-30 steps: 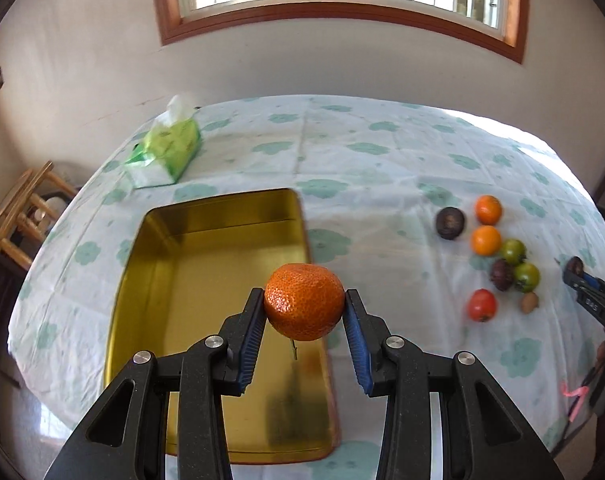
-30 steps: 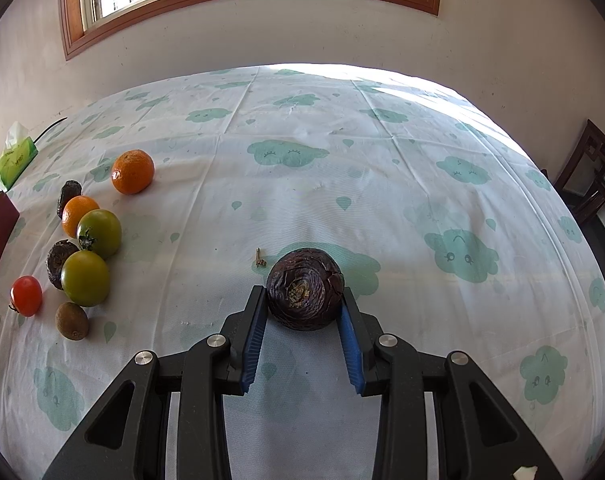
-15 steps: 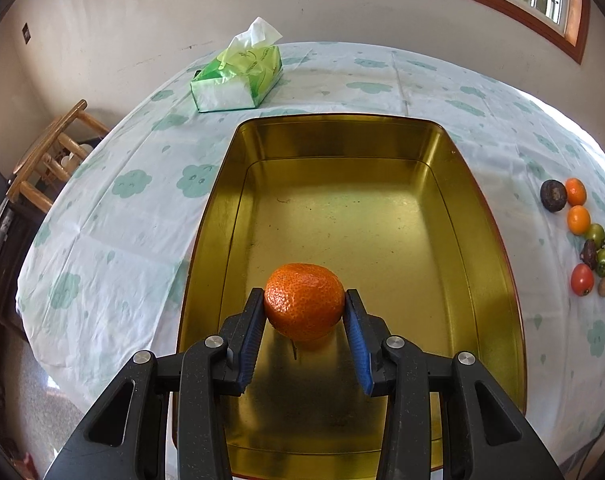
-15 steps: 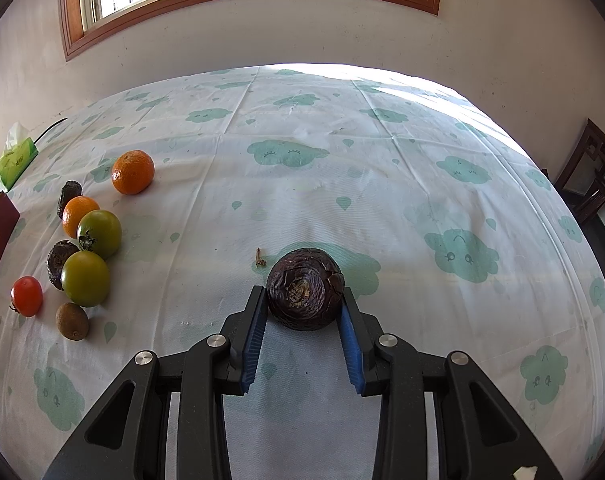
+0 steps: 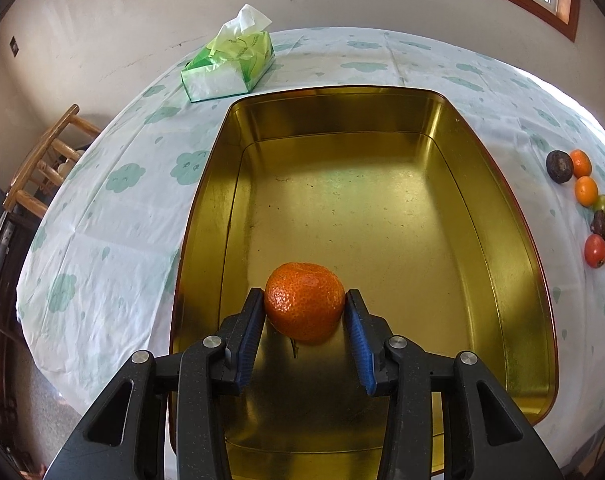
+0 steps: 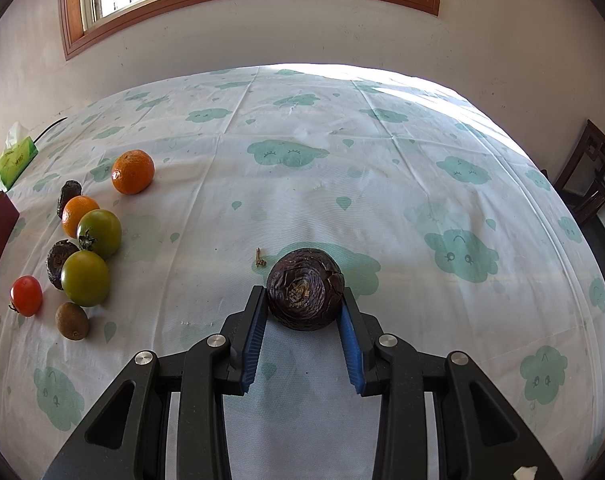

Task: Organize fruits
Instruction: 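Carry the tangerine into the gold tray and open the left tool, then lower the dark passion fruit into the tray and open the right tool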

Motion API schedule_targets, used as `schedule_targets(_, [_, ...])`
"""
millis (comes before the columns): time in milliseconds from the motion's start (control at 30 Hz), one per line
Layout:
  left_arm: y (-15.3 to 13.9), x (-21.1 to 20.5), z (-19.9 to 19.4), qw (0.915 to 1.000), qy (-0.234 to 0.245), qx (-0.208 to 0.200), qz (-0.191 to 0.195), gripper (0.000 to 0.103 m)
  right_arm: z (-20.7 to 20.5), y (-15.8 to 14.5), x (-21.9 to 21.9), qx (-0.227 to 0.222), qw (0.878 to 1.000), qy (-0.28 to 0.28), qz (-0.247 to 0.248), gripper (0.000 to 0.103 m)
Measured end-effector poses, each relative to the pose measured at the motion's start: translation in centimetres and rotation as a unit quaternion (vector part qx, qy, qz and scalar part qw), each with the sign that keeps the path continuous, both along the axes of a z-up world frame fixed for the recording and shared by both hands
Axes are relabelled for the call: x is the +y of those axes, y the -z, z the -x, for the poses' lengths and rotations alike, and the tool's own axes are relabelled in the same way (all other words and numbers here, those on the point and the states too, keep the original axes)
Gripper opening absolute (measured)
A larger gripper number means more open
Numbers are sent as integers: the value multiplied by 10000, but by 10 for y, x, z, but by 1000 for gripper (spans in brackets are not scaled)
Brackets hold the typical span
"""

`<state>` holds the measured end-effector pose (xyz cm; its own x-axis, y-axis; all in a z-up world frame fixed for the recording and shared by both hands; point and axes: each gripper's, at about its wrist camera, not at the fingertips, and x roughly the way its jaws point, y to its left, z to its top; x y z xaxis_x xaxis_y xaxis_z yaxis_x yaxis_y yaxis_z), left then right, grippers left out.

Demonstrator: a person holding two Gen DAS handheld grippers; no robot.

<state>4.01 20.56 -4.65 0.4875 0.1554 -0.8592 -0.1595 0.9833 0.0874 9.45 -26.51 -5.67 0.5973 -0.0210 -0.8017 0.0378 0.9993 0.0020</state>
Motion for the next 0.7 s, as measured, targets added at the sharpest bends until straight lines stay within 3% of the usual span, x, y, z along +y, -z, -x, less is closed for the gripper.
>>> schedule_targets(100, [-3, -1, 1, 10000, 31, -74, -35, 60, 0, 0, 0, -2, 10000, 1, 0, 32])
schedule_targets(300, [-11, -2, 7, 9994, 125, -303, 90, 70, 0, -2, 2, 20, 9998, 145, 129, 31])
schedule_targets(433, [-19, -4, 15, 9982, 197, -539, 153, 76, 6, -21, 8, -171, 9996, 160, 144, 31])
schedule_targets(567, [-27, -5, 22, 9974, 186, -692, 57, 81, 7, -52, 38, -433, 9988, -233, -20, 31])
schedule_targets(700, [-34, 1, 30, 9963, 32, -816, 261, 83, 1, -74, 104, -569, 9915, -1112, -369, 31])
